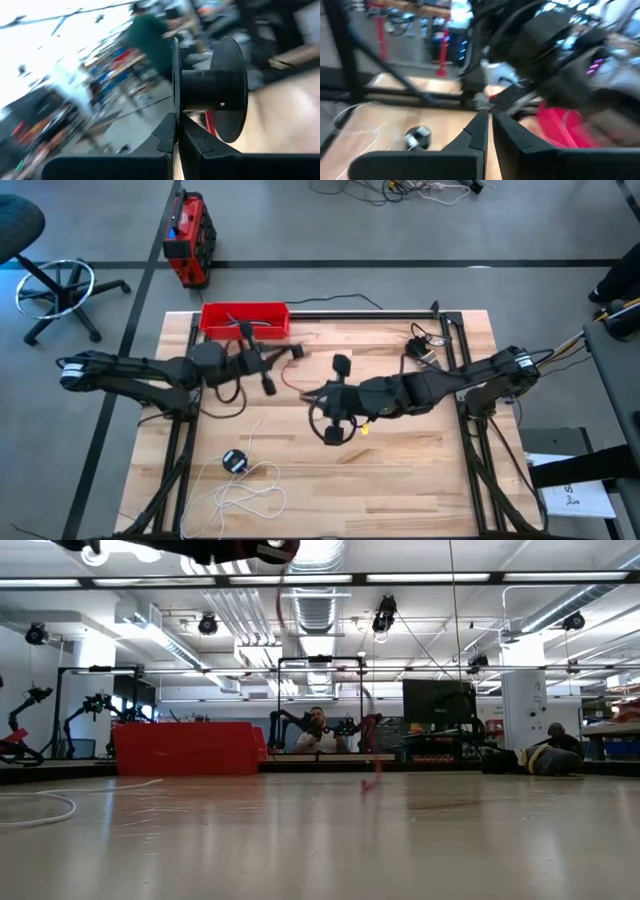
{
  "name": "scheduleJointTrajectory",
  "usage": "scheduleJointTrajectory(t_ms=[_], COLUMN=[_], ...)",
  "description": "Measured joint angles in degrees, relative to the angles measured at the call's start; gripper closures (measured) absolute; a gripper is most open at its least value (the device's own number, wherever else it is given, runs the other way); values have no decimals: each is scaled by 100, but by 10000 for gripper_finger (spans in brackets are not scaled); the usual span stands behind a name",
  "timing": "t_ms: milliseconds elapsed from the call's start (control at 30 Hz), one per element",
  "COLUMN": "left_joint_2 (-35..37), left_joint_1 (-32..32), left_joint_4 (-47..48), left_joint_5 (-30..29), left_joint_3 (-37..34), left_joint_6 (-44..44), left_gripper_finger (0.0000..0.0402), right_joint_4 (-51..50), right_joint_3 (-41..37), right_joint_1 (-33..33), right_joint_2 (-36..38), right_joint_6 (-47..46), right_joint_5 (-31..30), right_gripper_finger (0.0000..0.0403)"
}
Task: Coil cords
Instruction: Uncoil the red wire from the black spool
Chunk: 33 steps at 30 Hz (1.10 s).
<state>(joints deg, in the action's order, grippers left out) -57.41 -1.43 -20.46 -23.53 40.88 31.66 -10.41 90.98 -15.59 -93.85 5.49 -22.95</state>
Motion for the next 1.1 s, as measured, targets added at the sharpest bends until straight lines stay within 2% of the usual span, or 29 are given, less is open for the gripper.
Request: scheduleJointTrajectory(t_ms=[100, 200, 267, 333, 433, 567, 667, 867, 967, 1100], left_joint_2=[-130, -91, 3, 176, 434, 646, 677, 561, 453, 283], left_joint_1=[2, 23, 33, 35, 33, 39, 42, 31, 32, 14], left_joint_4=[-117, -115, -121, -127, -210, -235, -219, 230, 325, 503], left_joint_5=[-545, -561, -259, 393, 1912, 4096, 5078, 5194, 4951, 4639], left_joint_3=[182, 283, 326, 330, 335, 335, 323, 290, 285, 285], left_joint_6=[-411, -721, -945, -1229, -1554, -1631, -1624, -1181, -957, -769], left_gripper_finger=[401, 401, 401, 401, 401, 401, 401, 401, 401, 401], right_joint_4=[-354, -1169, -1529, -1656, -1550, -1320, -860, -319, -187, -75], right_joint_3=[-77, -55, 20, 95, 178, 269, 245, 219, 215, 212], right_joint_1=[-2, -80, -151, -239, -340, -442, -455, -455, -446, -413], right_joint_2=[-1, 27, 66, 169, 277, 263, 258, 64, 36, -38], right_joint_6=[-172, -226, -251, -227, -72, 119, 164, 273, 264, 359], right_joint_5=[58, -568, -1129, -1561, -1718, -1564, -1111, -456, -451, -683], right_gripper_finger=[391, 393, 392, 386, 368, 334, 303, 244, 226, 221])
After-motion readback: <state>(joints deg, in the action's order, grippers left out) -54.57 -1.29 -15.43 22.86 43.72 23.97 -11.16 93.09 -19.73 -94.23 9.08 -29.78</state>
